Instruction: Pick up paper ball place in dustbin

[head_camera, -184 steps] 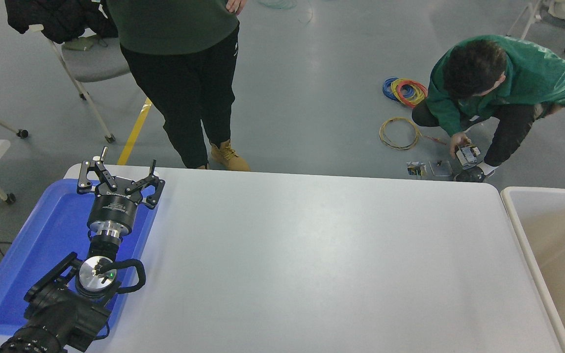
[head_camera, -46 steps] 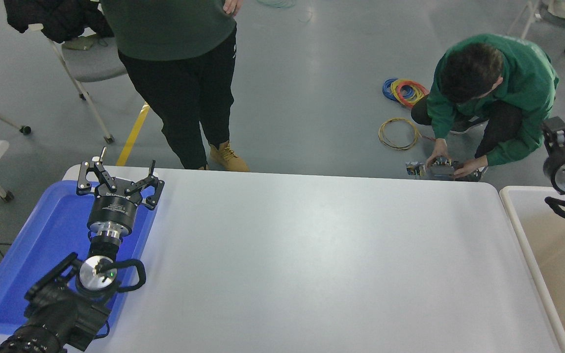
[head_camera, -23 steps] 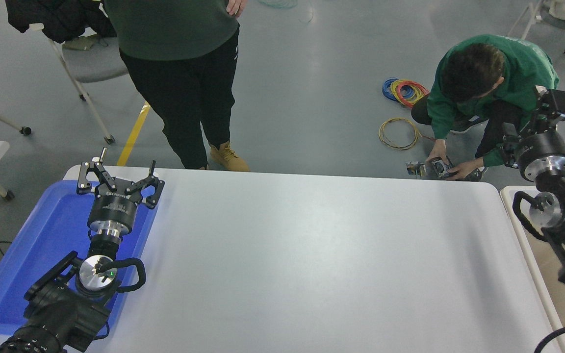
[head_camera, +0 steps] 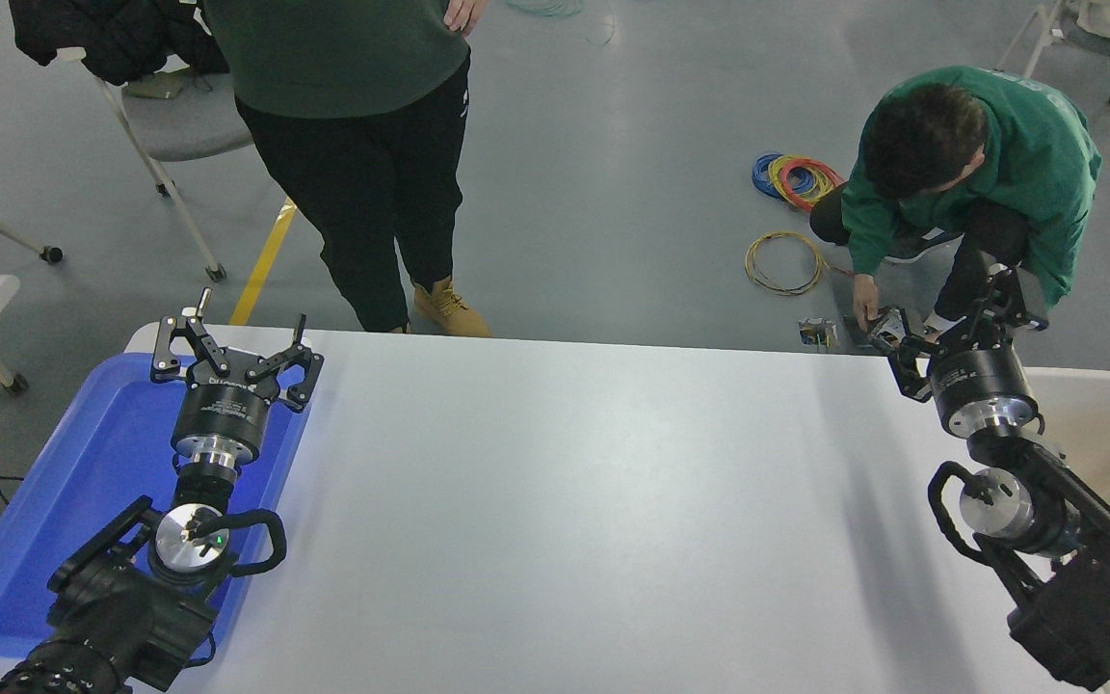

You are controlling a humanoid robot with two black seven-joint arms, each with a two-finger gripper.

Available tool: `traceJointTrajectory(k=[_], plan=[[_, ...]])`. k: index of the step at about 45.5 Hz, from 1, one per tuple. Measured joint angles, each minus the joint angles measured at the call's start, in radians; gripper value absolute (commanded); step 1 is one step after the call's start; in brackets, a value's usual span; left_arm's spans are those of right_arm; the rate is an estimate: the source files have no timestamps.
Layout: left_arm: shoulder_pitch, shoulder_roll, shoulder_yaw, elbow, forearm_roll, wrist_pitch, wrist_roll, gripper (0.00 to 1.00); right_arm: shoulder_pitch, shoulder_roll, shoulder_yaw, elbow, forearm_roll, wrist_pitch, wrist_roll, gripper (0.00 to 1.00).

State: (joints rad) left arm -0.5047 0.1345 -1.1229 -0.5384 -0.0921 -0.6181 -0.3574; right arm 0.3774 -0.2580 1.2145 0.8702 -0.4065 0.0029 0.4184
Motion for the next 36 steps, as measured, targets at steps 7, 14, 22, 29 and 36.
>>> traceJointTrajectory(k=[7,14,22,29,36], plan=[[0.0,0.0,0.0,0.0,0.0,0.0,0.0,1.0,-0.007,0.023,0.004,0.001,-0.019,0.004,0.024,1.0],[0.0,0.0,0.0,0.0,0.0,0.0,0.0,1.0,0.003,0.039,0.005,-0.029,-0.057,0.005,0.058,1.0],[0.0,0.0,0.0,0.0,0.0,0.0,0.0,1.0,0.039,0.047,-0.011,-0.097,-0.081,0.006,0.079,1.0],[0.0,0.0,0.0,0.0,0.0,0.0,0.0,1.0,0.077,0.05,-0.032,-0.149,-0.09,0.006,0.087,1.0],[0.0,0.0,0.0,0.0,0.0,0.0,0.0,1.0,0.101,0.063,-0.043,-0.175,-0.094,0.006,0.092,1.0]])
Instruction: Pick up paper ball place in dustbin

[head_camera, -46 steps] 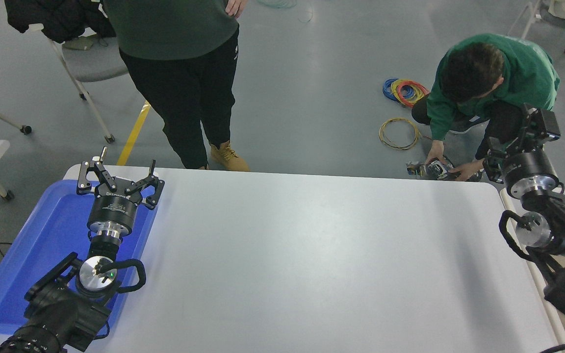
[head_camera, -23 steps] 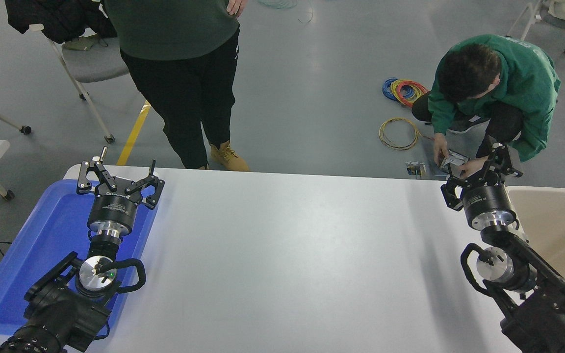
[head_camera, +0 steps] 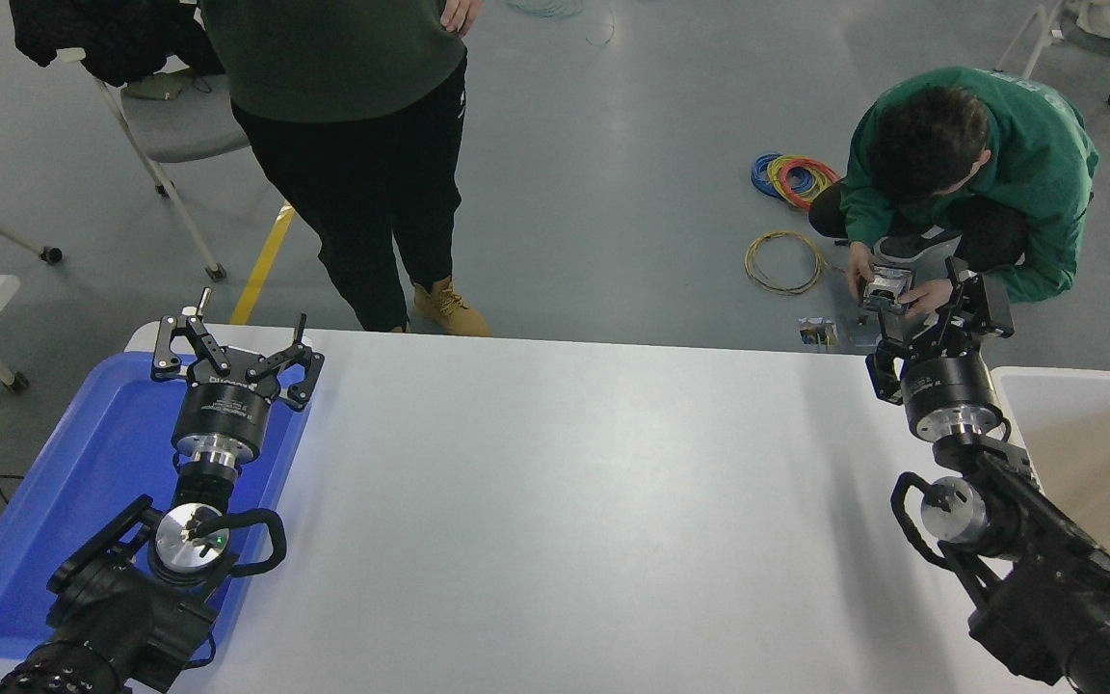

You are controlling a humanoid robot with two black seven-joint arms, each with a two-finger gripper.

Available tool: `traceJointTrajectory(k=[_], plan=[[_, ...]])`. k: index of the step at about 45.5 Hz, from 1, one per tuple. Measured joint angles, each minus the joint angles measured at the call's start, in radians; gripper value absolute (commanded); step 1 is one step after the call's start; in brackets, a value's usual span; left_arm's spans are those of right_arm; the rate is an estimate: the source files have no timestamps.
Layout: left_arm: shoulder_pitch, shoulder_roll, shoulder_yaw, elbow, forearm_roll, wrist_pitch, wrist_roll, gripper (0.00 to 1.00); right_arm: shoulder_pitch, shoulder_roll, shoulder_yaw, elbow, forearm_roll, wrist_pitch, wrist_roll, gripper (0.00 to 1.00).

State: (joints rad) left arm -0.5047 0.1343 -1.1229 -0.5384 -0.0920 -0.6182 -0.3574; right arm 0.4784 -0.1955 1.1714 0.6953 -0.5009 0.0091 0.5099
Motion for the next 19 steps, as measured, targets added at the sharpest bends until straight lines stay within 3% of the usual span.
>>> traceJointTrajectory(k=[19], plan=[[0.0,0.0,0.0,0.0,0.0,0.0,0.0,1.0,0.019,0.018,-0.008,-0.016,-0.003,0.0,0.004,1.0]])
